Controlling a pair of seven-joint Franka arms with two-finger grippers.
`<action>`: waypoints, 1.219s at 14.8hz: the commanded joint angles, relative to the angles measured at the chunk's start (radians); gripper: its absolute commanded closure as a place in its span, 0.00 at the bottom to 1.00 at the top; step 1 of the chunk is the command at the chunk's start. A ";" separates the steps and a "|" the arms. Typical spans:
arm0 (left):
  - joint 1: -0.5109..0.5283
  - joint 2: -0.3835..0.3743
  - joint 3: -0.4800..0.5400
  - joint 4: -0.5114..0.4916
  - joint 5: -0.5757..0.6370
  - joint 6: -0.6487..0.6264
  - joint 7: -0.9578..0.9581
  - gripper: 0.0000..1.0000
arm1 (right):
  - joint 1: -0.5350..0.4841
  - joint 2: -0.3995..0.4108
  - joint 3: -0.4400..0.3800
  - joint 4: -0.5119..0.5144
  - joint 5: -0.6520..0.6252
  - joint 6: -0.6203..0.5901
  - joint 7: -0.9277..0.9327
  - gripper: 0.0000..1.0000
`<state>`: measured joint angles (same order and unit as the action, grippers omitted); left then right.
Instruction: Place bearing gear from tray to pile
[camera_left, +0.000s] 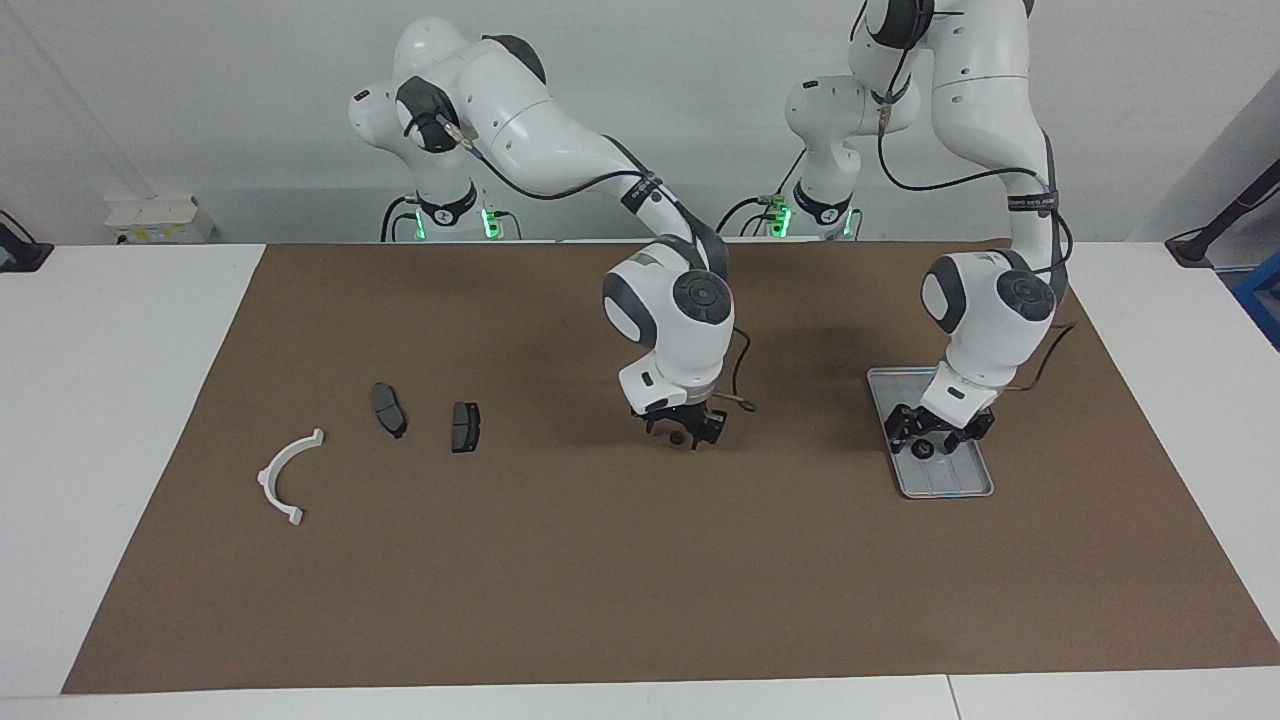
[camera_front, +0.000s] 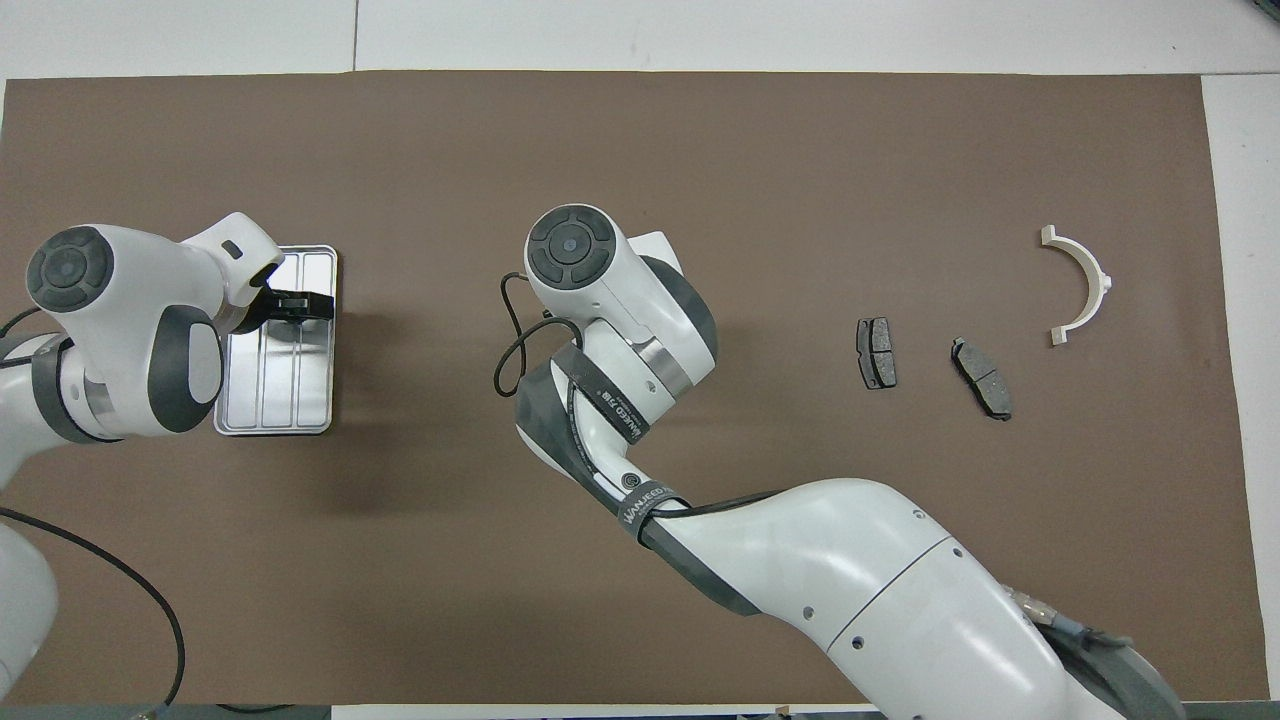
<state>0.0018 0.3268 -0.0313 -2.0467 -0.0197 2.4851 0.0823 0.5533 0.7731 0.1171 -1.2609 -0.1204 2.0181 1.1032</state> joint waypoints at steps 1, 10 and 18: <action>-0.003 0.012 0.005 0.011 -0.005 0.018 0.016 0.18 | -0.013 -0.051 0.009 -0.118 0.021 0.094 -0.023 0.21; 0.001 0.012 0.004 0.058 -0.003 -0.049 0.016 1.00 | -0.024 -0.071 0.009 -0.166 0.039 0.120 -0.025 0.40; 0.037 0.021 0.002 0.370 -0.012 -0.414 0.024 1.00 | -0.033 -0.069 0.010 -0.166 0.041 0.123 -0.042 0.92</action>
<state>0.0340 0.3245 -0.0250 -1.7178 -0.0197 2.1018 0.0904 0.5379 0.7138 0.1172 -1.3929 -0.0985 2.1160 1.0963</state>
